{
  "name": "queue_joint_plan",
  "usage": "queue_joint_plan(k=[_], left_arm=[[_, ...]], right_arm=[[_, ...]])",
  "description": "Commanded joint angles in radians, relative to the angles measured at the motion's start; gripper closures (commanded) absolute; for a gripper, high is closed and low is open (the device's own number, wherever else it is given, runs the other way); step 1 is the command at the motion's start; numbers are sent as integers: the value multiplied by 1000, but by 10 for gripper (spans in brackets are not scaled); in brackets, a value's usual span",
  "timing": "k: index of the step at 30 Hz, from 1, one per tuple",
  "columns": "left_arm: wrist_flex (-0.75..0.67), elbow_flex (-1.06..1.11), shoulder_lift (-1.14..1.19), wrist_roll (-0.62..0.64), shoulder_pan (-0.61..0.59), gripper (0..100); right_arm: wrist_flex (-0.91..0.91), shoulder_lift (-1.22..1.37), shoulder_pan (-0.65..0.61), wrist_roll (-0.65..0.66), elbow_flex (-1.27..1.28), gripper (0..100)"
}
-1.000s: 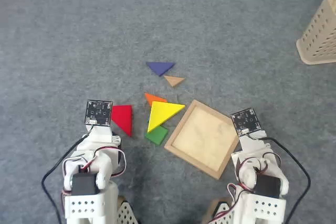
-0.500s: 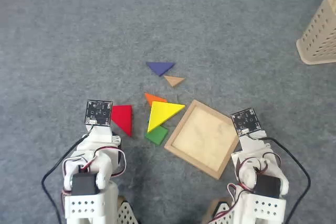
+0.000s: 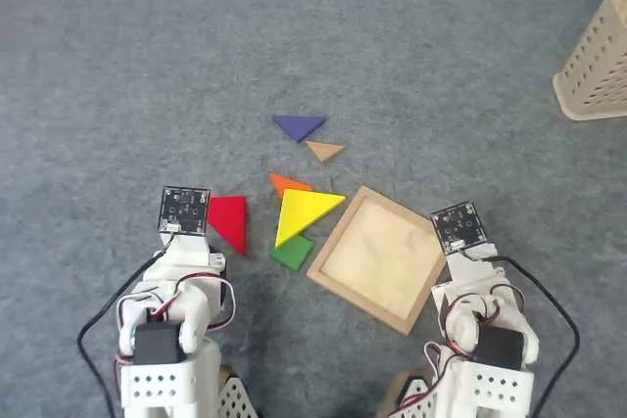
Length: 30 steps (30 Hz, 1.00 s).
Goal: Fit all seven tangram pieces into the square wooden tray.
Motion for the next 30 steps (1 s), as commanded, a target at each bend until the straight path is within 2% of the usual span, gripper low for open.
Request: queue_joint_plan(k=[1,18,24,28,30], left_arm=[[3,-5,-6,6,-3,989],[3,-5,-6,6,-3,989],[3,-5,-6,6,-3,989],[3,-5,-6,6,-3,989],[3,-5,-6,6,-3,989]], right_arm=[[7,-22,-2,11,15,992],[-4,-24,-2,17,15,992],[-252,-24,1,15,-2,992],[-300,-16,1,6,-64,992],[-300,-15,-1,-44,-107,992]])
